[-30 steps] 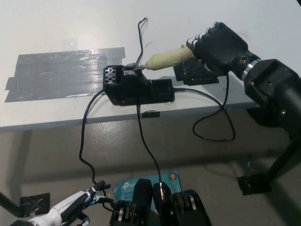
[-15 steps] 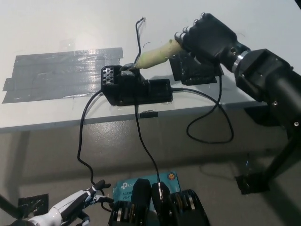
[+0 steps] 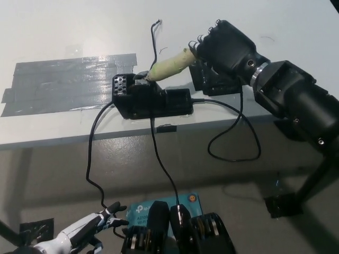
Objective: The robot uses its right hand to grab and lift the soldering gun kept on the middle of the table and puts it in its base
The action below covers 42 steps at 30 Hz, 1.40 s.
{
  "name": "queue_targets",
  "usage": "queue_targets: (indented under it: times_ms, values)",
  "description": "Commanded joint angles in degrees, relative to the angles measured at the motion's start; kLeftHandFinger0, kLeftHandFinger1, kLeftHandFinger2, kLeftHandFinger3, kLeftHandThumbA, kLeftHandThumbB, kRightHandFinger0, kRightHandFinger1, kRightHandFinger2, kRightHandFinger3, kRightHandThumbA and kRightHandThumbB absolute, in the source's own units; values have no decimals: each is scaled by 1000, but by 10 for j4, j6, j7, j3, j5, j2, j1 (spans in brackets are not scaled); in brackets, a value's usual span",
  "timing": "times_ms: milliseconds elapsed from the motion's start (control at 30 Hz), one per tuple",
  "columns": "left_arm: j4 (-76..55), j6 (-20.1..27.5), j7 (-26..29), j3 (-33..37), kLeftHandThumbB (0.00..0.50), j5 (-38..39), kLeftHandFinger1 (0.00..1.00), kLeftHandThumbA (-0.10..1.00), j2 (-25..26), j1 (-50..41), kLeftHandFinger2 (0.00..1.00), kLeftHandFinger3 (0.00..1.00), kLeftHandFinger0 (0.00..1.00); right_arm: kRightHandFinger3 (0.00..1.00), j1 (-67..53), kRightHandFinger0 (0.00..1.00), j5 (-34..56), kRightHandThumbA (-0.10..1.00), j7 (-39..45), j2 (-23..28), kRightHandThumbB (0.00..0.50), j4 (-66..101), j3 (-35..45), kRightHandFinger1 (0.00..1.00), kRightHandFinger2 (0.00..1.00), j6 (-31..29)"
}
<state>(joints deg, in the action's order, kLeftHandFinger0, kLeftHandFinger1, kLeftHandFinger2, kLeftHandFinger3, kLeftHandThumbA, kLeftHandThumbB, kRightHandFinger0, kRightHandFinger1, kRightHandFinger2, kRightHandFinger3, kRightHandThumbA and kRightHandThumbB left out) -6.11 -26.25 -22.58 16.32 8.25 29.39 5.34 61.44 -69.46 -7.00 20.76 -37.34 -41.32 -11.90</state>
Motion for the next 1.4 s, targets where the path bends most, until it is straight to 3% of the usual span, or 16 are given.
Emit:
queue_targets:
  times_ms: [0, 33, 100, 133, 167, 200, 233, 267, 300, 433, 567, 1033, 1200, 1367]
  values:
    - [-7, -7, -3, 1, 500, 6, 1000, 1000, 8, 12, 860, 1000, 1000, 140, 26, 0, -4, -100, -31, -20, 170, -7, -7, 0, 353, -8]
    - [-7, -7, -1, 2, 500, 5, 1000, 1000, 9, 12, 865, 1000, 1000, 283, 25, 0, 3, -100, -32, -22, 221, -6, -3, 0, 358, -11]
    - [-7, -7, -2, 1, 500, 8, 1000, 1000, 9, 11, 871, 1000, 1000, 515, 27, 0, 9, -87, -19, -23, 251, 2, 1, 0, 376, -8]
    - [-6, -7, 0, 0, 500, 13, 1000, 1000, 11, 10, 872, 1000, 1000, 702, 28, 0, 11, -99, -6, -25, 242, 8, 4, 17, 408, -4]
    - [-6, -7, 0, 0, 500, 13, 1000, 1000, 11, 10, 872, 1000, 1000, 934, 26, 7, 15, -100, 3, -24, 269, 19, 8, 82, 493, 1]
    - [-6, -7, 0, -1, 500, 10, 1000, 1000, 11, 10, 865, 1000, 1000, 1000, 25, 307, 17, -6, 25, -22, 302, 34, 12, 434, 731, 9]
    - [-7, -7, 2, -2, 500, 6, 1000, 1000, 12, 9, 849, 1000, 1000, 1000, 29, 618, 4, 181, 66, -21, 424, 50, 9, 738, 972, 29]
    - [-7, -7, 2, -2, 500, 6, 1000, 1000, 12, 8, 845, 1000, 1000, 1000, 28, 788, -1, 224, 77, -21, 422, 56, 8, 788, 925, 36]
    - [-8, -7, 5, -1, 493, 1, 1000, 1000, 12, 7, 828, 1000, 1000, 1000, 27, 1000, -17, 490, 126, -20, 497, 83, 9, 1000, 1000, 69]
    - [-7, -7, 6, -3, 493, 9, 1000, 1000, 11, 2, 850, 1000, 1000, 1000, 26, 1000, -57, 724, 179, -17, 500, 126, -3, 1000, 1000, 95]
    - [-9, -7, 11, -3, 481, 15, 1000, 1000, 13, -2, 862, 1000, 1000, 1000, 22, 1000, -50, 749, 234, -20, 500, 174, 10, 1000, 1000, 109]
    - [-3, -7, 7, -12, 485, 13, 1000, 1000, 21, -15, 865, 1000, 1000, 1000, 5, 1000, -54, 723, 371, -15, 500, 316, 42, 1000, 1000, 131]
    - [-5, -7, 2, -17, 473, 12, 1000, 1000, 25, -22, 881, 1000, 1000, 1000, -14, 1000, -30, 671, 487, -18, 500, 374, 61, 1000, 1000, 150]
    - [-2, -7, 4, -16, 466, 12, 1000, 1000, 23, -27, 895, 1000, 1000, 1000, -37, 1000, -12, 594, 535, -25, 500, 399, 80, 1000, 1000, 163]
